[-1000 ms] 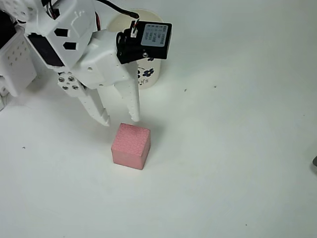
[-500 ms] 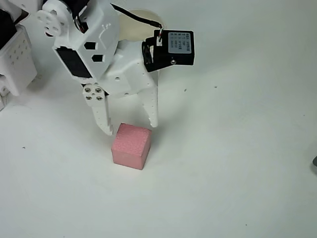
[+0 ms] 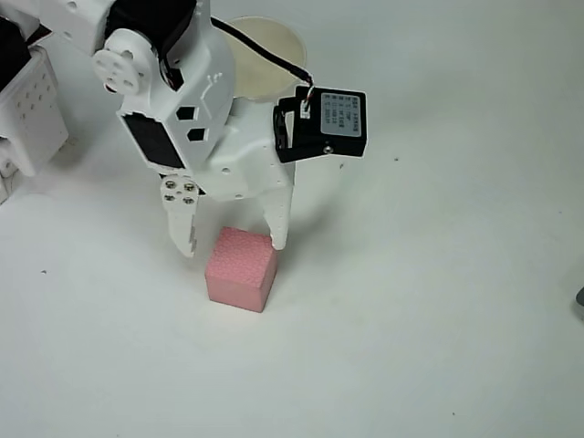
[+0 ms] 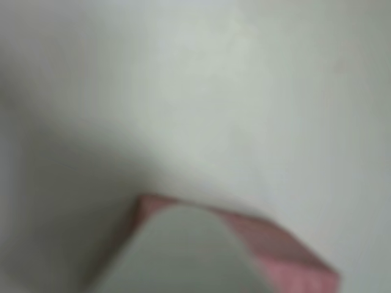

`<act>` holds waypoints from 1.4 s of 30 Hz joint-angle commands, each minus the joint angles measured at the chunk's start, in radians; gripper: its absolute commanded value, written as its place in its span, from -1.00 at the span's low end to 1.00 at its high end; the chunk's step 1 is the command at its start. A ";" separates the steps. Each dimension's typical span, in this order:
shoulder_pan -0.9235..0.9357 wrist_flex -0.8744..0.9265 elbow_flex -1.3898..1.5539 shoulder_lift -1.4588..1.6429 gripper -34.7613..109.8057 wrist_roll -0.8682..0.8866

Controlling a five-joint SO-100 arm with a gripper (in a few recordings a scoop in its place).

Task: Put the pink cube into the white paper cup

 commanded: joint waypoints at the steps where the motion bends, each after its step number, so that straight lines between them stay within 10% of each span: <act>1: 0.003 -0.015 -0.100 0.003 0.03 0.002; 28: 0.014 -0.023 0.044 0.123 -0.34 0.020; 42: -0.161 0.319 -0.143 0.393 -0.34 0.054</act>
